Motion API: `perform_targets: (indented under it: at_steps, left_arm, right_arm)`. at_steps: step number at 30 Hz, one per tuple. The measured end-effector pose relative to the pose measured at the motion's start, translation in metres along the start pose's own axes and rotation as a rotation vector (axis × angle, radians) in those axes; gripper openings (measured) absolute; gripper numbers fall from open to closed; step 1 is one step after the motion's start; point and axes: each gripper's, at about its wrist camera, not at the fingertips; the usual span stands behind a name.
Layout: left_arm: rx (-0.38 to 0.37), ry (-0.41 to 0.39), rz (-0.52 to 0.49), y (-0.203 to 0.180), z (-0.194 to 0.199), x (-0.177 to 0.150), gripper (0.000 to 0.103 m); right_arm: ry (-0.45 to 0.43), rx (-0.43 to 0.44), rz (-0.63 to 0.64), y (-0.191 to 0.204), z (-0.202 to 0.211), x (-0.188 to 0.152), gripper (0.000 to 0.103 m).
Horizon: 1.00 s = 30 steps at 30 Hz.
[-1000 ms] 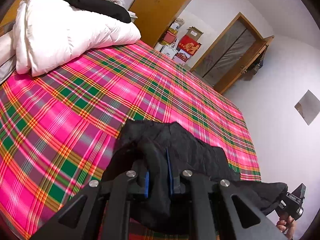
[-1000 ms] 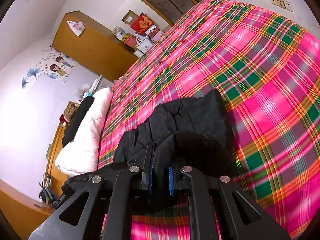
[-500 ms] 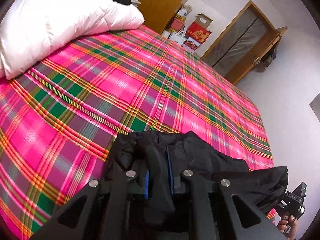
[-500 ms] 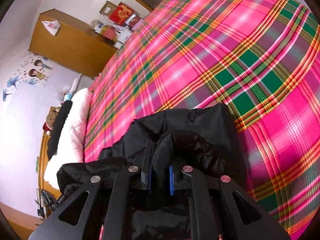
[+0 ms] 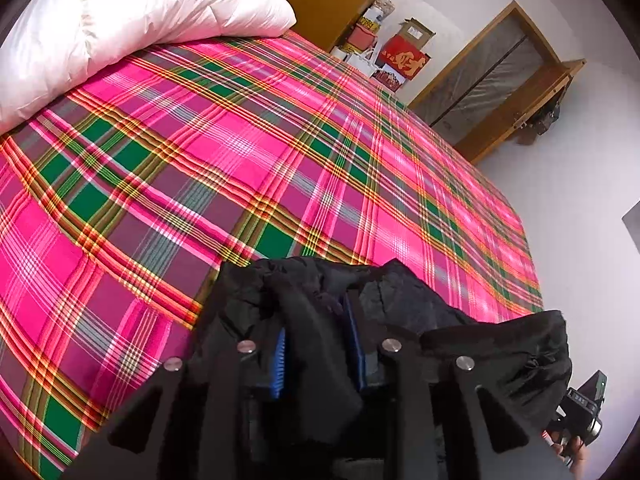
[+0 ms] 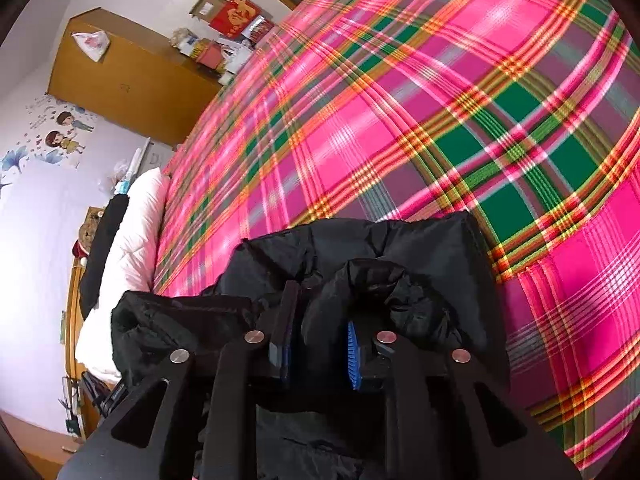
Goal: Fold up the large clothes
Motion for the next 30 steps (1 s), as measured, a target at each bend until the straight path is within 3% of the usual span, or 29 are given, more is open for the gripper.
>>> perform_targets:
  at_steps: [3,4,5,12,15,16,20,24,26,30]
  left_arm:
    - [-0.025,-0.010,0.006,0.002,-0.001,-0.001,0.037]
    - [-0.036,-0.008,0.012,0.003,-0.002,0.000,0.043]
    - [-0.048,-0.007,0.019,0.004,-0.004,0.001,0.045]
    - [-0.086,-0.034,0.024,-0.004,0.005,0.012,0.070]
    - [-0.103,-0.068,0.024,-0.004,0.015,0.018,0.083]
    - [-0.096,-0.092,0.023,-0.005,0.020,0.020,0.086]
    - [-0.100,-0.160,0.029,-0.005,0.044,0.032,0.089]
    - [-0.118,-0.200,-0.011,-0.010,0.074,0.021,0.089]
    - [-0.137,-0.212,-0.056,-0.017,0.087,-0.002,0.089]
    - [-0.144,-0.165,-0.206,-0.046,0.089,-0.060,0.089]
  right_arm:
    - [-0.027,0.055,0.034,0.009,0.011,-0.004,0.045]
    - [-0.035,0.083,0.044,0.011,0.014,-0.004,0.060]
    - [-0.044,0.100,0.052,0.013,0.017,-0.002,0.064]
    - [-0.083,0.143,0.051,0.018,0.019,0.003,0.067]
    - [-0.080,0.190,-0.047,0.002,0.013,0.007,0.070]
    - [-0.074,0.209,-0.092,-0.005,0.010,0.010,0.077]
    - [-0.125,0.223,-0.140,-0.009,0.018,0.018,0.079]
    - [-0.207,0.169,0.029,0.026,0.046,0.008,0.079]
    - [-0.234,0.116,0.190,0.054,0.056,-0.015,0.079]
    - [-0.142,-0.036,0.515,0.092,0.035,-0.084,0.079]
Point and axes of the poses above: each gripper's, at about its wrist camera, not at the fingertips, and z roughly against the way its jaws point, y to its left, x to its top, and after that the axes turned 7 degrees about x, right-handed
